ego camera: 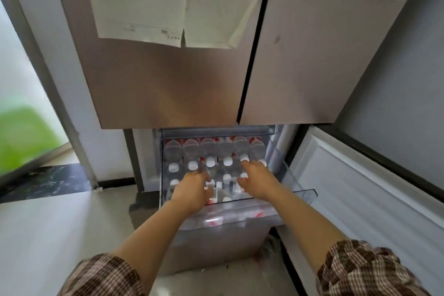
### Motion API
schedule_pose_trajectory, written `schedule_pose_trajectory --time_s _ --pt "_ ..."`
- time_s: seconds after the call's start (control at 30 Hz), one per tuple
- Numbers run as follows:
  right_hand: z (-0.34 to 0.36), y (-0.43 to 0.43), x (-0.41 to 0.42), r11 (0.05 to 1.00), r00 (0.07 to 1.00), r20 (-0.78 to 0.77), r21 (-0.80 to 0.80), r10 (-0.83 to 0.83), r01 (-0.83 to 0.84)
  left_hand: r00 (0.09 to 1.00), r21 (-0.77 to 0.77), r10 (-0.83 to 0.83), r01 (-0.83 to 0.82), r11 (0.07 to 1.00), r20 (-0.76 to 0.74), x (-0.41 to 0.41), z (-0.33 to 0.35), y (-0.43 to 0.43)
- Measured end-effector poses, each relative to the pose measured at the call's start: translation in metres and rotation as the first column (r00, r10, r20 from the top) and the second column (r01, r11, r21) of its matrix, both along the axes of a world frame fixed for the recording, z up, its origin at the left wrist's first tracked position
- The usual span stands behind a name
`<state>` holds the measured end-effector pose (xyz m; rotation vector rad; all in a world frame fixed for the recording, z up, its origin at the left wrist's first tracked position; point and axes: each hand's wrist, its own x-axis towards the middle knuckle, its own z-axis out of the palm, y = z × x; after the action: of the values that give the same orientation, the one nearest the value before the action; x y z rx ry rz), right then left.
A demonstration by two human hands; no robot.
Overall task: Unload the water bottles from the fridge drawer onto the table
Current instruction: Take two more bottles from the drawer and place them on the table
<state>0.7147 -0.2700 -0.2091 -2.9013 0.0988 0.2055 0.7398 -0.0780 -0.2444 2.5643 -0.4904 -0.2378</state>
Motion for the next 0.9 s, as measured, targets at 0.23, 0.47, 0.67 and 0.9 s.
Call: schedule_pose_trajectory --time_s 0.23,0.47,0.67,0.9 --pt "-0.05 -0.034 0.078 0.954 0.921 -0.265 -0.006 0.287 -0.299 0.904 0.028 0.003 0.01 1.0 -0.427 0.048 -0.033 -0.042" --pt "-0.084 -0.022 0.12 0.809 0.74 -0.442 -0.049 0.508 -0.585 0.755 0.085 0.033 0.031 0.996 -0.655 0.062 -0.051 -0.06" --pt "-0.083 -0.017 0.133 0.68 0.637 -0.488 -0.115 0.597 -0.725 0.734 0.135 0.06 0.043 0.99 -0.676 0.064 -0.053 -0.067" --pt "-0.076 -0.022 0.133 0.612 0.622 -0.384 -0.165 0.683 -0.773 0.637 0.05 0.105 -0.104 0.993 -0.764 0.061 -0.051 -0.066"
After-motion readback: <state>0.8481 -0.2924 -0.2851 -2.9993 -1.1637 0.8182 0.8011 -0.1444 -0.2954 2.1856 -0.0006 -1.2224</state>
